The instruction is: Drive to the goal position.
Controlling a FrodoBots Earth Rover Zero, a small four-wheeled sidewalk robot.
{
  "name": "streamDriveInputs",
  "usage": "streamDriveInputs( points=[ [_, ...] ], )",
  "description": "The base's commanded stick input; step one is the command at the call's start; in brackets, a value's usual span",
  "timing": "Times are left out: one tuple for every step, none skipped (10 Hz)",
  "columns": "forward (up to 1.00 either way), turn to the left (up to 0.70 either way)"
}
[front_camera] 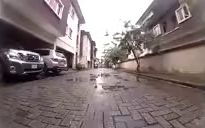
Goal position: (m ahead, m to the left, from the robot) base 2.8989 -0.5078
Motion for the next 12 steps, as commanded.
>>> streamDriveInputs(
  points=[
    [0.50, 0.00],
    [0.50, 0.00],
    [0.50, 0.00],
    [0.50, 0.00],
    [0.50, 0.00],
    [0.50, 0.00],
    [0.50, 0.00],
    [0.50, 0.00],
    [0.50, 0.00],
    [0.50, 0.00],
    [0.50, 0.00],
    [0.50, 0.00]
  ],
)
